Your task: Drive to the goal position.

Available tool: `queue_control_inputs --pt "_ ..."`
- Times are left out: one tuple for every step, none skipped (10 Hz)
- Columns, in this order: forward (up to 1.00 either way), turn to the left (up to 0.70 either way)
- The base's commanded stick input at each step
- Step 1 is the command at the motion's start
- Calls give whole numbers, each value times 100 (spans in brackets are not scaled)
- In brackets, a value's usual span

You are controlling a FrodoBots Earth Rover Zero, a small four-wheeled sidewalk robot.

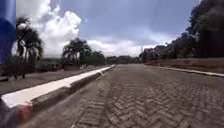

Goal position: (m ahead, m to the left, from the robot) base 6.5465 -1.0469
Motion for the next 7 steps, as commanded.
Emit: queue_control_inputs --pt "100 -24" --pt "100 -15" --pt "100 -5" --pt "100 -5" --pt "100 -17" --pt "100 -23" --pt "100 0"
